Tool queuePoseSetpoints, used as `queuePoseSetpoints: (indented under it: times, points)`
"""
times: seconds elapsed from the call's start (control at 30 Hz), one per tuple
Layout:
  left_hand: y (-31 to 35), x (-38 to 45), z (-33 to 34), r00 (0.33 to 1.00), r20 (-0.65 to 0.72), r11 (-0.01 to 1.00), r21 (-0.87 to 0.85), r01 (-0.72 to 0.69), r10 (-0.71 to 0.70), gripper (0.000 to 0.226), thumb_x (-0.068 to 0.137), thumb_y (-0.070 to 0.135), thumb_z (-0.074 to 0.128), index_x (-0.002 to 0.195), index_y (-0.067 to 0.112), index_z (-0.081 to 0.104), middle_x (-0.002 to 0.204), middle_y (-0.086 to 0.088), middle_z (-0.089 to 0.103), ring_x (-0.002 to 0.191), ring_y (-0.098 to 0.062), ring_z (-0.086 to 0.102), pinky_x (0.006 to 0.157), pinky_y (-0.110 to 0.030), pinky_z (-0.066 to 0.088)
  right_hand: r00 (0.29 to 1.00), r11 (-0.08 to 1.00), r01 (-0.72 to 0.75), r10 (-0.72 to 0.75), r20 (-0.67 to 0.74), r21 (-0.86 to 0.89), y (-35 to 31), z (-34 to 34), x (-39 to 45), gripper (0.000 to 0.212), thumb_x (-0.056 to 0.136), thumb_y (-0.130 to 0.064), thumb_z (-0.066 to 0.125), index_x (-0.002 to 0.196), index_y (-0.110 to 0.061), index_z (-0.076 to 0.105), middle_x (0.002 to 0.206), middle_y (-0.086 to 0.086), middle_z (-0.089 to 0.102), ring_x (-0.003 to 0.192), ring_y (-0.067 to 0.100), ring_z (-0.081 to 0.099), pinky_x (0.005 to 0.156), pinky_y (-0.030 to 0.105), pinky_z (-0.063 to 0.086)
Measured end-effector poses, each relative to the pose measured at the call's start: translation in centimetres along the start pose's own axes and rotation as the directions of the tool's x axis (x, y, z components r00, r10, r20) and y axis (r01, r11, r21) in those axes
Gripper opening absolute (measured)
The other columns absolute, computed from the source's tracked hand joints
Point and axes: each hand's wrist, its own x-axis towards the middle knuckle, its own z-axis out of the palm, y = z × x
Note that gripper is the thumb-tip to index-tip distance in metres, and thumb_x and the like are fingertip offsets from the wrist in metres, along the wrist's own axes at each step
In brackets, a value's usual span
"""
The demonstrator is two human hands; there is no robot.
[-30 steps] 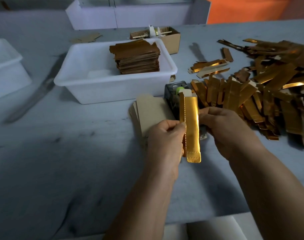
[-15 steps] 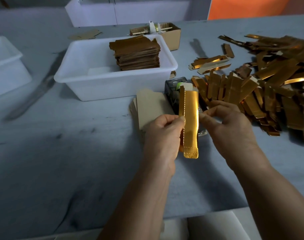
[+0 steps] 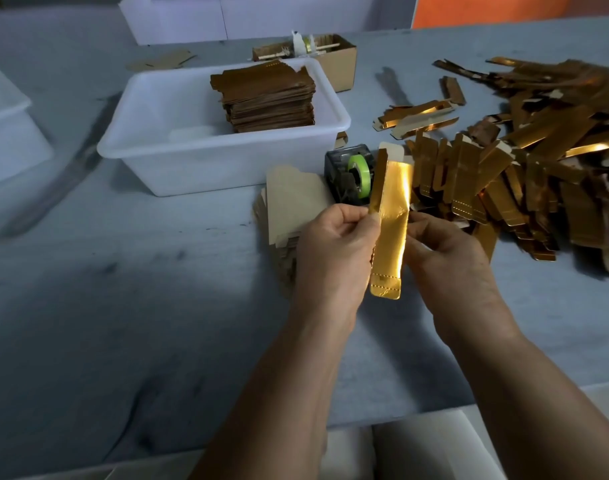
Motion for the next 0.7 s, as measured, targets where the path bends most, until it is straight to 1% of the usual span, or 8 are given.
queuePoseSetpoints:
  times: [0.1,0.2,0.3,0.4,0.47,0.53,0.6,0.7]
  points:
    - [0.0,0.1,0.1,0.999,-0.033,0.997,0.079,-0.023,0.026,0.007,0.091,0.019,0.064,0.086,0.021,0.069,0.075,0.007,0.071,0.070,-0.009,0.068,0.065,-0.030,0.057,0.992,0.959,0.107,-0.119,-0.029,-0.260,-0.6,-0.2,0.0,0.012,0.089,-0.020,0.061,0.079,-0.013,0.066,0.128,-0.001,0.054,0.116,0.018,0.050,0.080,0.025,0.039]
    - [0.1,0.4,0.0,0.999,-0.045,0.991,0.133,-0.023,0.030,0.006,0.090,0.021,0.064,0.090,0.019,0.070,0.083,0.004,0.074,0.076,-0.012,0.069,0.070,-0.033,0.058,0.938,0.732,0.248,-0.346,-0.032,-0.634,-1.0,-0.3,0.2,0.015,0.089,-0.016,0.059,0.096,-0.007,0.069,0.129,0.005,0.052,0.116,0.028,0.043,0.084,0.031,0.036]
    - [0.3,0.3,-0.1,0.998,-0.038,0.985,0.169,-0.034,0.041,0.010,0.090,0.021,0.065,0.097,0.017,0.071,0.082,0.005,0.074,0.075,-0.011,0.069,0.068,-0.032,0.059,0.937,0.650,0.262,-0.348,0.028,-0.713,-0.6,-0.5,-0.1,0.017,0.090,-0.012,0.056,0.101,-0.005,0.068,0.126,0.008,0.053,0.113,0.029,0.045,0.087,0.037,0.040]
    - [0.7,0.2,-0.3,1.000,-0.018,0.986,0.164,-0.017,0.020,0.005,0.089,0.021,0.066,0.089,0.020,0.071,0.069,0.009,0.071,0.061,-0.001,0.064,0.055,-0.024,0.055,0.950,0.817,0.258,-0.310,-0.016,-0.515,-0.1,-1.7,-0.5,0.009,0.092,-0.017,0.055,0.093,-0.013,0.063,0.112,0.005,0.056,0.096,0.020,0.052,0.070,0.025,0.040]
    - [1.0,0.4,-0.4,0.999,0.012,0.991,0.127,0.048,-0.049,0.009,0.089,0.019,0.066,0.081,0.022,0.069,0.062,0.010,0.067,0.051,0.001,0.060,0.045,-0.018,0.047,0.987,0.970,0.157,-0.162,-0.010,-0.184,-0.6,-2.9,-0.7,0.010,0.092,-0.022,0.054,0.083,-0.024,0.058,0.096,-0.003,0.060,0.084,0.014,0.057,0.066,0.024,0.042]
    - [1.5,0.4,-0.5,0.994,0.053,0.993,0.077,0.093,-0.097,0.010,0.089,0.017,0.065,0.080,0.020,0.068,0.063,0.009,0.066,0.049,-0.002,0.058,0.045,-0.019,0.045,0.991,0.981,0.015,-0.041,0.129,0.195,-1.9,-4.1,-0.8,0.011,0.088,-0.021,0.056,0.079,-0.025,0.061,0.081,-0.008,0.065,0.078,0.008,0.062,0.067,0.023,0.047]
    - [1.6,0.1,-0.5,0.988,0.087,0.992,0.021,0.123,-0.124,0.008,0.090,0.014,0.064,0.082,0.017,0.067,0.067,0.003,0.070,0.053,-0.006,0.062,0.049,-0.021,0.050,0.966,0.959,0.009,-0.082,0.244,0.284,-3.2,-5.1,-1.0,0.008,0.077,-0.027,0.058,0.079,-0.022,0.064,0.074,-0.010,0.067,0.069,0.002,0.062,0.059,0.015,0.048]
    - [1.5,-0.4,-0.5,0.975,0.140,0.977,-0.102,0.189,-0.174,0.005,0.090,0.008,0.063,0.091,0.007,0.067,0.092,-0.014,0.073,0.078,-0.018,0.073,0.070,-0.028,0.060,0.922,0.966,0.106,-0.184,0.340,0.235,-4.3,-5.6,-1.1,0.018,0.072,-0.029,0.056,0.081,-0.019,0.066,0.072,-0.007,0.068,0.062,-0.001,0.060,0.049,0.008,0.043]
